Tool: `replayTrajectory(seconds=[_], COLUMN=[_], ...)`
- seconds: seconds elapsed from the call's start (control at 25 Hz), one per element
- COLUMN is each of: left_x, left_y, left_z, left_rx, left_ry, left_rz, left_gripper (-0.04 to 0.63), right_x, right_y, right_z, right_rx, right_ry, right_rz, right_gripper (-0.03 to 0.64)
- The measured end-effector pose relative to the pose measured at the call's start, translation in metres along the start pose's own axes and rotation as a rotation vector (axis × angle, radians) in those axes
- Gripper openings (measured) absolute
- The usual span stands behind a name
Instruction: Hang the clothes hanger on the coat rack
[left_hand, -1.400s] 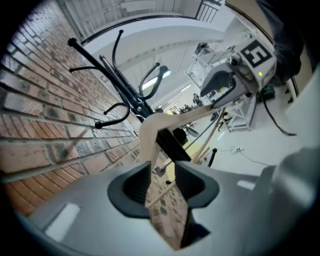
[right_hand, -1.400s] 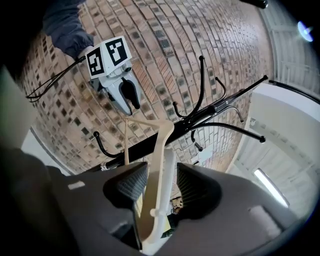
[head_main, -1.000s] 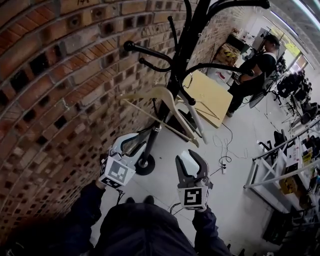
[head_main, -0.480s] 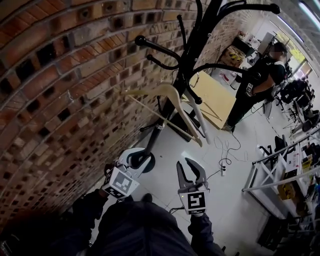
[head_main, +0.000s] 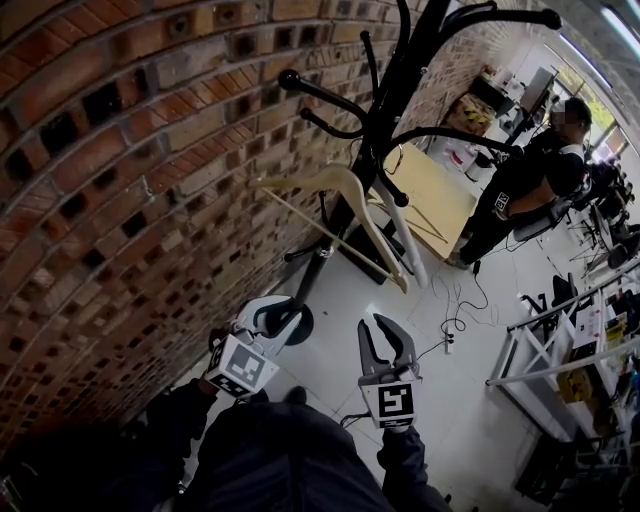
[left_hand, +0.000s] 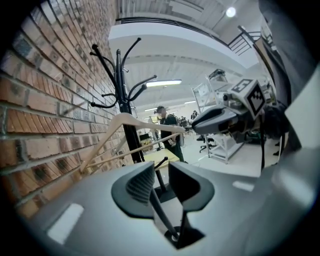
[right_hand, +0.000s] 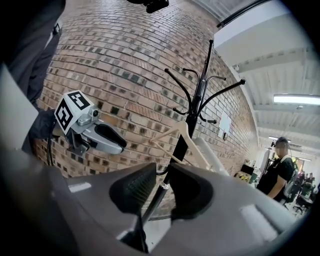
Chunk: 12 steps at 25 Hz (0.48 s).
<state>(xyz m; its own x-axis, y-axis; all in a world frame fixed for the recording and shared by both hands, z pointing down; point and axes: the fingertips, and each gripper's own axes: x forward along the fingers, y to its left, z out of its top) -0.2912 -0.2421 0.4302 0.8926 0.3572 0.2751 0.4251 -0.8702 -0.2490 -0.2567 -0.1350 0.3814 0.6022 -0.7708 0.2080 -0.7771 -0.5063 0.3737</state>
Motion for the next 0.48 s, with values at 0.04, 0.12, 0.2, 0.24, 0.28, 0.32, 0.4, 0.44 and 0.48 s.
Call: replayTrajectory(seconds=[0.04,0.12,0.2,0.24,0.28,0.32,0.4,0.44,0.48], left_x=[-0.0006,-0.0016,-0.0014,-0.0012,-0.0012,-0.0015,-0.0021,-0.0018,-0.0012], left_y=[0.0005,0.0007,-0.0008,-0.0015,-0.0019,-0.0021,-0.0023,-0.003,-0.0036], left_z=[0.0026,0.0054,0.0042,0.0034,0.0031,0.0032,0.0023,-0.0004,-0.0028], left_rx=[0.0,-0.001,0.006,0.007,0.006,0.004,-0.006,-0.008,-0.004], left_ry=[-0.005,-0.009,-0.006,-0.005,-0.005,-0.006,-0.005,-0.001,0.003], left_rz=[0.002,0.006,-0.003,-0.007,-0.008,-0.007,-0.001,-0.001,-0.004], left_gripper=[0.077,0.077,0.077,0.077,0.077,0.077,0.077,0.077,0.077], right_x=[-0.0002,-0.0006,-0.001,-0.001,-0.001,-0.0011,-0.0012,-0.0014,-0.0015], right_y=[-0.0001,0.0007,0.0021,0.0026,0.0031,0.0036,0.0044,0.0047,0.0049], right_z=[0.0001,0.0008,0.0009,0.0008,0.0008,0.0012,0.0033,0.0041,0.0051], right_rx=[0.0,-0.001,-0.001,-0.002,-0.003,-0.004,-0.009,-0.011,-0.013], right_ry=[0.001,0.001,0.0,0.001,0.0,-0.002,-0.009,-0.012,-0.015], right_rz=[0.0,0.002,0.004,0.004,0.004,0.004,0.005,0.006,0.007], right_gripper=[0.078,0.078,0.078,0.078,0.075,0.072,0.072,0.072,0.072])
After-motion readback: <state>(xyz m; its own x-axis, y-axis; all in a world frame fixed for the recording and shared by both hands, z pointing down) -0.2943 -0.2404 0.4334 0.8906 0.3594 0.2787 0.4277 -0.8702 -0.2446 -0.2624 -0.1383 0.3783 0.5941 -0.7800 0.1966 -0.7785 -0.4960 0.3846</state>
